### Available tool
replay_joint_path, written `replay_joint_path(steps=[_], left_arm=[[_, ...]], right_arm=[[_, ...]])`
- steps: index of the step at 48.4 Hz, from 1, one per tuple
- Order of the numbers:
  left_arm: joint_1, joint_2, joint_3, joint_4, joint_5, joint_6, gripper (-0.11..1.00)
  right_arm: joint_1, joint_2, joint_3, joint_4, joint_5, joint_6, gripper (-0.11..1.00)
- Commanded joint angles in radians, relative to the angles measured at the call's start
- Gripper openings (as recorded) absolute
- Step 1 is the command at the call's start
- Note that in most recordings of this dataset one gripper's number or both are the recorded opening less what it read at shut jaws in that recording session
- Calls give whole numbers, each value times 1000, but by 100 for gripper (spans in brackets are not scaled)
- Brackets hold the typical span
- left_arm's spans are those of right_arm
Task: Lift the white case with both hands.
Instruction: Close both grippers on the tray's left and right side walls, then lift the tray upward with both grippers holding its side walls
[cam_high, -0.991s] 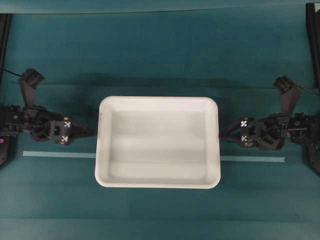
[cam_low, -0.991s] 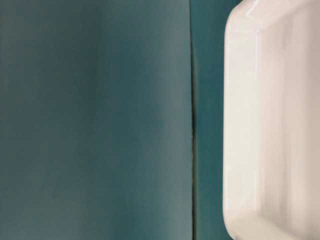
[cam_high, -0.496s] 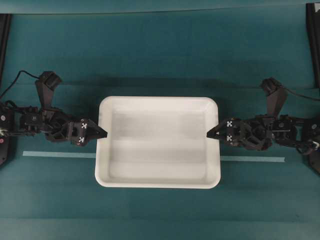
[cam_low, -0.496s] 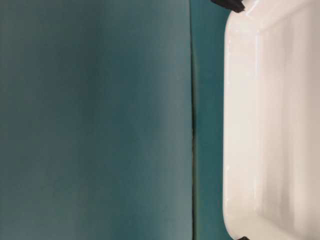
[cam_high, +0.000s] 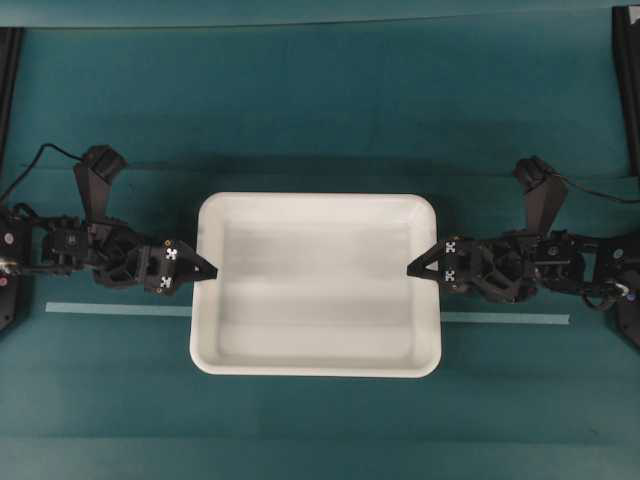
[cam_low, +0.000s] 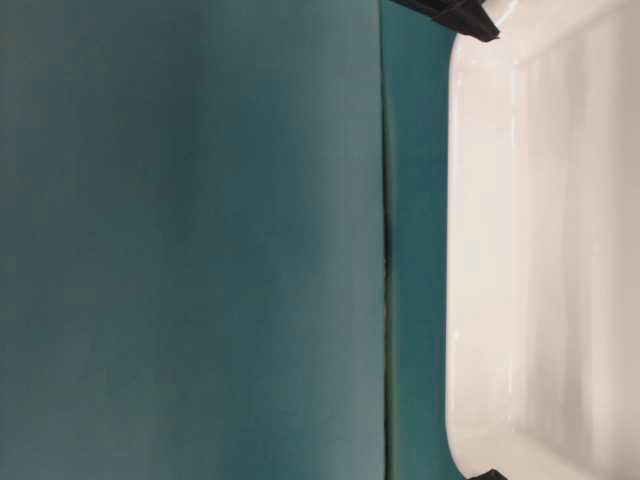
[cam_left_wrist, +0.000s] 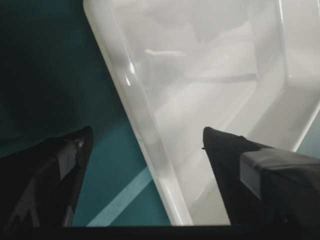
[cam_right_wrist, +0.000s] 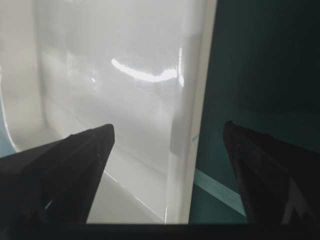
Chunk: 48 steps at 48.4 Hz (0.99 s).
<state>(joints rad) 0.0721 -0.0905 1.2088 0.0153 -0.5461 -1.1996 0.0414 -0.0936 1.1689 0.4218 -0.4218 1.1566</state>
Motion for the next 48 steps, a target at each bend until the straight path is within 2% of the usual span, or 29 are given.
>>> replay_joint_path(steps=[1, 15, 21, 25, 31, 37, 39, 48], left_arm=[[-3, 21, -11, 2, -3, -8, 94], [-5, 26, -15, 2, 43, -55, 93], [-14, 28, -20, 2, 100, -86, 89], [-29, 28, -28, 2, 127, -89, 76], [-41, 34, -40, 0, 141, -91, 42], [-41, 35, -49, 2, 163, -95, 14], [-41, 35, -51, 2, 172, -95, 10], [-41, 35, -60, 2, 195, -103, 10]], right_arm=[[-2, 28, -12, 2, 3, 8, 93], [-3, 28, -15, 0, 54, 57, 92], [-3, 28, -25, 0, 123, 77, 83], [-8, 31, -31, 2, 144, 83, 68], [-17, 35, -40, 2, 152, 83, 36], [-18, 35, -40, 2, 153, 84, 12], [-18, 35, -41, 2, 156, 84, 11], [-18, 35, -49, 2, 199, 84, 11]])
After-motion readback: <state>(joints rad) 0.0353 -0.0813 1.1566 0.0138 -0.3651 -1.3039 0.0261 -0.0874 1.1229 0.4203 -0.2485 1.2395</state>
